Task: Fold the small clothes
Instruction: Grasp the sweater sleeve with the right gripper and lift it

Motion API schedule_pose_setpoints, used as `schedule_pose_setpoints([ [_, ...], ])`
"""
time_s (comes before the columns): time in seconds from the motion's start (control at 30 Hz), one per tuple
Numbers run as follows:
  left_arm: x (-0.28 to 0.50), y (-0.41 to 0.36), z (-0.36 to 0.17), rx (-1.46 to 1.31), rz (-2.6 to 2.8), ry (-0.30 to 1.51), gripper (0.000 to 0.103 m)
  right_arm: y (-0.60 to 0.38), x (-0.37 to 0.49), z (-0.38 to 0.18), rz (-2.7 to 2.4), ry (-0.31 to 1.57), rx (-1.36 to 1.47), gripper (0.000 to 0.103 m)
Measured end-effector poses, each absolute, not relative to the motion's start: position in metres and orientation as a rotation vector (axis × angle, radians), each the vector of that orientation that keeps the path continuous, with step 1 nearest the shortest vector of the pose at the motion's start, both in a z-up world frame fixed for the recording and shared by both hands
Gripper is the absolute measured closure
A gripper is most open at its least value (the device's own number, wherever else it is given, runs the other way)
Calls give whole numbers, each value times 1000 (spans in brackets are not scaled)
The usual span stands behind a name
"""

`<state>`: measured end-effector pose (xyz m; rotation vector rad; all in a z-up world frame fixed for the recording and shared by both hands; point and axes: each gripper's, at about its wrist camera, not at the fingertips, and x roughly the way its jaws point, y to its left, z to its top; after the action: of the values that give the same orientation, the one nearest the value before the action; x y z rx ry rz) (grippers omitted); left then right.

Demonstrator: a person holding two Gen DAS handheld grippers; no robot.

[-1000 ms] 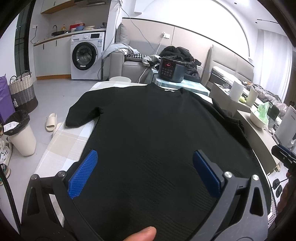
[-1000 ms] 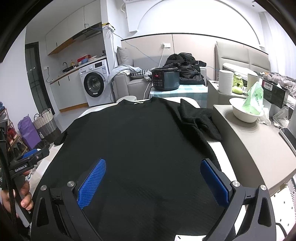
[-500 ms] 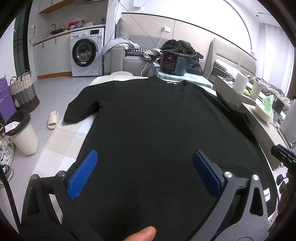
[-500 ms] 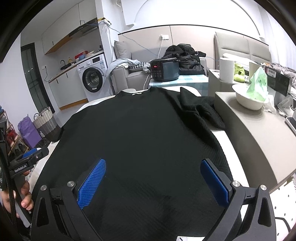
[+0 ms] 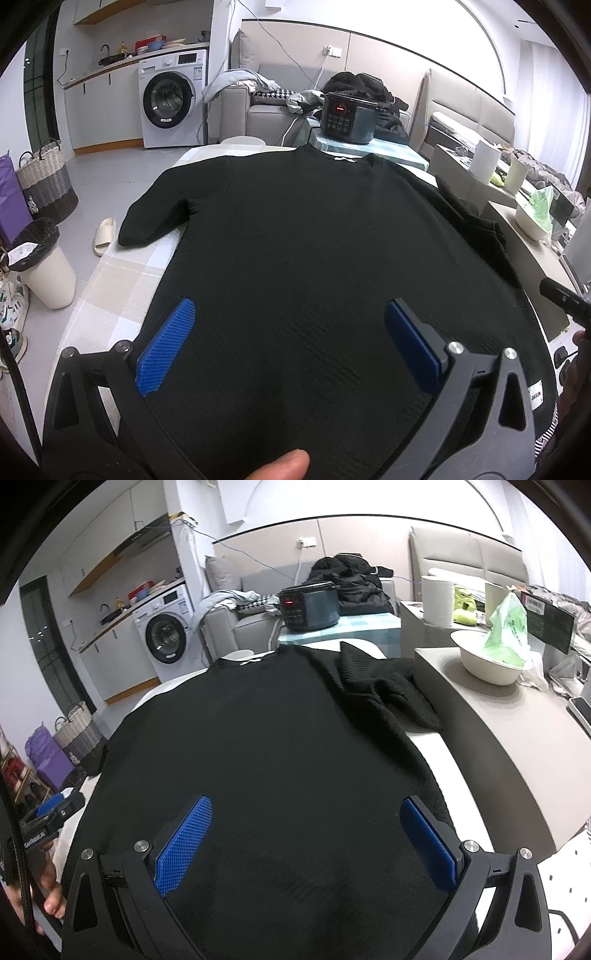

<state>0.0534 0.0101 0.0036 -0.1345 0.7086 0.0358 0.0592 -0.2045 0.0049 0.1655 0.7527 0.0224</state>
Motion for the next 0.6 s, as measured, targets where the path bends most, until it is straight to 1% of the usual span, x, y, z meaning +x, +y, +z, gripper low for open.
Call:
schedule_pose_setpoints([
  [0.33, 89, 0, 0, -123, 9, 749, 1, -240, 99, 9, -92, 733, 164, 1],
  [0.4, 96, -3, -1, -118, -1, 755, 1, -251, 112, 12, -108, 735, 186, 8],
  [0.53, 113, -12, -4, -110, -14, 765, 1, -282, 139, 8, -143, 767, 327, 13],
  [0.6, 119, -12, -6, -118, -19, 774, 1, -298, 152, -2, -176, 798, 436, 26],
])
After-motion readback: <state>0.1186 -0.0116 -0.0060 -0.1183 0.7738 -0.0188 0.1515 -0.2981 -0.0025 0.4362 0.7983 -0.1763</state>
